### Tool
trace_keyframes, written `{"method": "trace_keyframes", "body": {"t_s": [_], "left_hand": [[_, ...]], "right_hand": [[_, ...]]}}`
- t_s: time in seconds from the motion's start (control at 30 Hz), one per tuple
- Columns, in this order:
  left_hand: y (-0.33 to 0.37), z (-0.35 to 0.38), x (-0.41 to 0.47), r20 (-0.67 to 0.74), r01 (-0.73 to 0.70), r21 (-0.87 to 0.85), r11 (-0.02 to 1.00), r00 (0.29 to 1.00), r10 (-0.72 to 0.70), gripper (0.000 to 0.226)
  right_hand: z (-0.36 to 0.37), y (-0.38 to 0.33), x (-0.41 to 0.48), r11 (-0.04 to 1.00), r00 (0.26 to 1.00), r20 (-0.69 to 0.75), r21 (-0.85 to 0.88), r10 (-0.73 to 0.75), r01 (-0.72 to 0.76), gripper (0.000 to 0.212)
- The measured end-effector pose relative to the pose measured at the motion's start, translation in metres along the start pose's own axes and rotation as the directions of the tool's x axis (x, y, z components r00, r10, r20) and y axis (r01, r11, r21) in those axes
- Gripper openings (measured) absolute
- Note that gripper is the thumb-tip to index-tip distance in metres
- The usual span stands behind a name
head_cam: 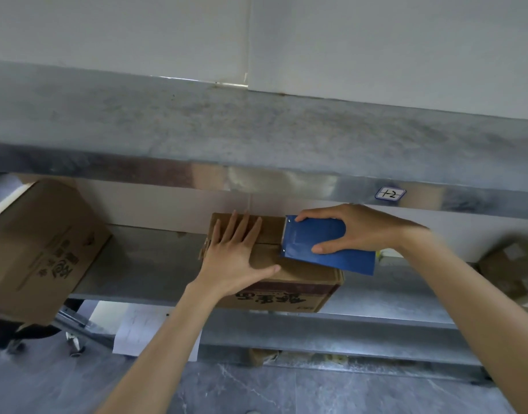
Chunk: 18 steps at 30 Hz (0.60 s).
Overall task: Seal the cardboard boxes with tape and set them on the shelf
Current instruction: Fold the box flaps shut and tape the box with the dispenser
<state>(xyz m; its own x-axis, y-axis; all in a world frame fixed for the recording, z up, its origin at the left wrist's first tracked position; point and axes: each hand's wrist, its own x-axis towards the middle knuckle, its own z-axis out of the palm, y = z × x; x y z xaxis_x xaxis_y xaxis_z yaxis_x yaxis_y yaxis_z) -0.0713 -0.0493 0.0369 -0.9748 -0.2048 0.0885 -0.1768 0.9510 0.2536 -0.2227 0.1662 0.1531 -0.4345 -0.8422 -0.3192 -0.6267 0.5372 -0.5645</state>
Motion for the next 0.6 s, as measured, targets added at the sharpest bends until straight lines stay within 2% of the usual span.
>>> {"method": "trace_keyframes", "body": {"t_s": [0.23, 0.33, 0.6], "left_hand": [[-0.0034, 0.0081, -0.0007, -0.107, -0.043, 0.016, 0.999, 0.993, 0.045, 0.093], [-0.004, 0.0097, -0.0006, -0.134, -0.049, 0.023, 0.999, 0.99, 0.051, 0.092], [-0.0076, 0.0096, -0.002, -0.097, -0.045, 0.093, 0.995, 0.994, 0.054, 0.092]], "right_hand": [[0.0013, 0.0026, -0.0013, 0.999, 0.999, 0.012, 0.012, -0.047, 0.047, 0.059], [0.0006, 0.0024, -0.0036, 0.998, 0.998, 0.025, -0.001, -0.058, 0.058, 0.059], [-0.0059, 0.0077, -0.0065, 0.995, 0.993, 0.061, -0.004, -0.104, 0.104, 0.054]]}}
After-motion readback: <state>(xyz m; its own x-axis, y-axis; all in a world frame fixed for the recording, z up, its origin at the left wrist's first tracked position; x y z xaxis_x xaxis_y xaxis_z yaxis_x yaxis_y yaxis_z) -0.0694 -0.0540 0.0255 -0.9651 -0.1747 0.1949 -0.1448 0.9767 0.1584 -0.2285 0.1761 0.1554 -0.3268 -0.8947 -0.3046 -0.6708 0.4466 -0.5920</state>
